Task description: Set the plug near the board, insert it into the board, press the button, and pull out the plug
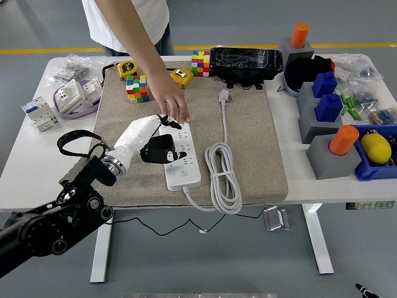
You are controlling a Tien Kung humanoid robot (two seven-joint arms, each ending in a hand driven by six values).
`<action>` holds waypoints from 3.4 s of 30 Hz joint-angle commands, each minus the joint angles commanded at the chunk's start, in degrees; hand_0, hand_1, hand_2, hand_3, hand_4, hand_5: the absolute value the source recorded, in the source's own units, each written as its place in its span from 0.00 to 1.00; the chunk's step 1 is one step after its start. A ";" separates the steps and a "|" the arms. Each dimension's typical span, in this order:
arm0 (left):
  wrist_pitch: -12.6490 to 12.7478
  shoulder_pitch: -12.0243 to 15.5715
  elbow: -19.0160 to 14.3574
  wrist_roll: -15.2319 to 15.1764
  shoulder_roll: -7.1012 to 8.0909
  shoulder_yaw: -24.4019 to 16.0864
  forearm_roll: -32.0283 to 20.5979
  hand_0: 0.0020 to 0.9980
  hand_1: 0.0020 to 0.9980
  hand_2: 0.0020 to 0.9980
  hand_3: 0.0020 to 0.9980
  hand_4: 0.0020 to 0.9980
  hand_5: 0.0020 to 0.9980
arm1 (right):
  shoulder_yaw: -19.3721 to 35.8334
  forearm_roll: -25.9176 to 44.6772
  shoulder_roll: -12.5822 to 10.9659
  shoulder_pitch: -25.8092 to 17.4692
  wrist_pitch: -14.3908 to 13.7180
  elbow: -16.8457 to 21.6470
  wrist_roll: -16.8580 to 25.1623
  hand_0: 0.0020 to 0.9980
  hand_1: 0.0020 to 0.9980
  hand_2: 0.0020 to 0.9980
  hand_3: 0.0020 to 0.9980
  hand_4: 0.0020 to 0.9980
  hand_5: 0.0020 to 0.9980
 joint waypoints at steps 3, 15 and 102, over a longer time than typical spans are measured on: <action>-0.02 -0.27 1.61 0.60 -0.21 0.32 0.57 0.68 0.72 0.71 0.70 1.00 0.30 | -0.14 0.03 0.00 -0.02 0.01 0.03 0.01 0.61 0.64 0.64 0.55 0.95 0.48; -1.47 -2.25 6.88 2.25 -0.80 1.11 -2.22 0.63 0.64 0.61 0.60 0.81 0.32 | -0.24 0.06 -0.14 0.02 0.02 0.07 -0.01 0.61 0.64 0.64 0.55 0.95 0.48; -0.14 1.28 11.70 -5.75 1.01 -8.45 -7.58 0.74 0.81 0.83 0.85 1.00 0.60 | 0.69 -0.34 0.35 -0.08 0.01 0.13 -0.02 0.61 0.64 0.64 0.55 0.95 0.48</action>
